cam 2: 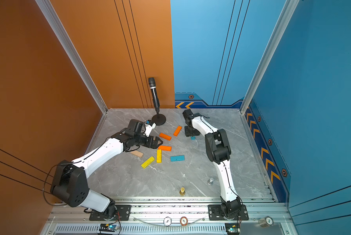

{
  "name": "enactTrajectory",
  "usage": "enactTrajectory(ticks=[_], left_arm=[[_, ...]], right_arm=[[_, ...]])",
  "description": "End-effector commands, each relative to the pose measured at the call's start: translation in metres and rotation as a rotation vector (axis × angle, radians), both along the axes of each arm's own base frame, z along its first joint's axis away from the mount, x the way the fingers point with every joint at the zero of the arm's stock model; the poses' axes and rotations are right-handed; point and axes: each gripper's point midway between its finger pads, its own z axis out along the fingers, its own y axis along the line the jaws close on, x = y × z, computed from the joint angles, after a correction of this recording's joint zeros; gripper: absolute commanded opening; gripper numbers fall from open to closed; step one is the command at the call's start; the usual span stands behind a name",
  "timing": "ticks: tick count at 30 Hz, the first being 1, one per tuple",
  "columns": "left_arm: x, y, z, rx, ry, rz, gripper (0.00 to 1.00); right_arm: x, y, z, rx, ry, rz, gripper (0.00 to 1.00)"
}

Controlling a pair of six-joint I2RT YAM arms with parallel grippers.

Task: Assemble the number 6 with building blocks
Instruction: Adjust the building block at the center of the board.

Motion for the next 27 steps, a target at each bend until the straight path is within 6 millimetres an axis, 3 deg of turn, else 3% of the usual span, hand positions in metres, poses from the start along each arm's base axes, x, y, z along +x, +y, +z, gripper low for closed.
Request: enactTrajectory(ticks=[1, 6, 13, 18, 23, 27], left_arm=[[0.003, 0.003, 0.018, -0.018, -0.026, 0.015, 0.98], [0.005, 0.008, 0.021, -0.006, -0.044, 0.032, 0.98], [0.015, 0.033, 0.026, 0.032, -0.070, 0.141, 0.98], [0.026, 0.066, 0.028, 0.053, -0.075, 0.275, 0.98], [0.034, 0.092, 0.032, 0.031, -0.070, 0.364, 0.98], [0.037, 0.104, 0.032, 0.035, -0.070, 0.397, 0.98]], right_arm=[[0.011, 0.008, 0.048, 0.019, -0.072, 0.030, 0.59], [0.013, 0.016, 0.099, 0.085, -0.163, 0.029, 0.67], [-0.032, 0.028, 0.110, 0.100, -0.188, 0.038, 0.76], [-0.085, 0.042, 0.102, 0.090, -0.183, 0.108, 0.93], [-0.140, 0.064, 0.075, 0.026, -0.099, 0.353, 0.96], [-0.164, 0.070, 0.055, -0.016, 0.001, 0.435, 0.99]])
